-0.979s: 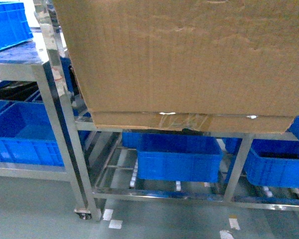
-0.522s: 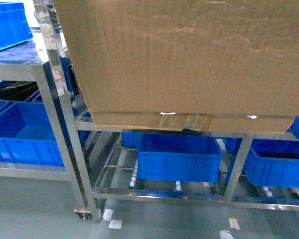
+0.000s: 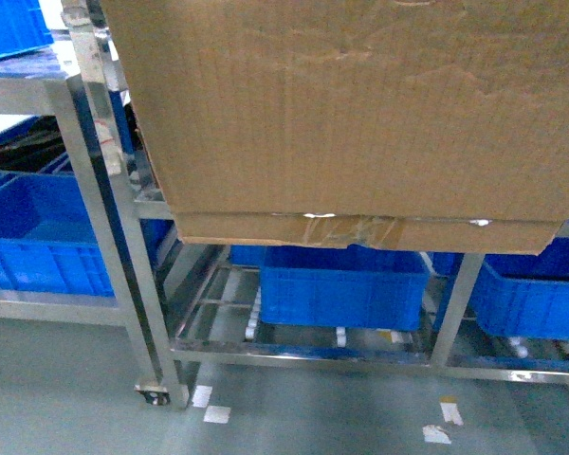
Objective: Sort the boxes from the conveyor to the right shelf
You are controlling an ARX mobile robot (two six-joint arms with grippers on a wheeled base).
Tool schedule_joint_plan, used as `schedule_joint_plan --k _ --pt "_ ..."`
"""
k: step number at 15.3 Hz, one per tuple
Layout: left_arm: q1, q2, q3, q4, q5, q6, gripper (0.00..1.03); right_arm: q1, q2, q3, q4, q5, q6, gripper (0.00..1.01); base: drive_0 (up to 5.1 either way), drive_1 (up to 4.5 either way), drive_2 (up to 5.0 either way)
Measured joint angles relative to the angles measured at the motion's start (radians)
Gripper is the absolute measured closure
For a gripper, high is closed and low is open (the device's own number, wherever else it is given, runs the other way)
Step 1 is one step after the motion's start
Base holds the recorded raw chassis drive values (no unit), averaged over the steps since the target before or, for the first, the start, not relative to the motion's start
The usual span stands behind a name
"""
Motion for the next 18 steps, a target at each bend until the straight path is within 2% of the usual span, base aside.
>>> schedule_joint_plan --k 18 --pt "-0.003 0.002 0.000 -0.005 0.000 0.000 1.01 0.000 0.002 0.000 -0.002 0.000 0.000 0.99 0.0 0.00 0.0"
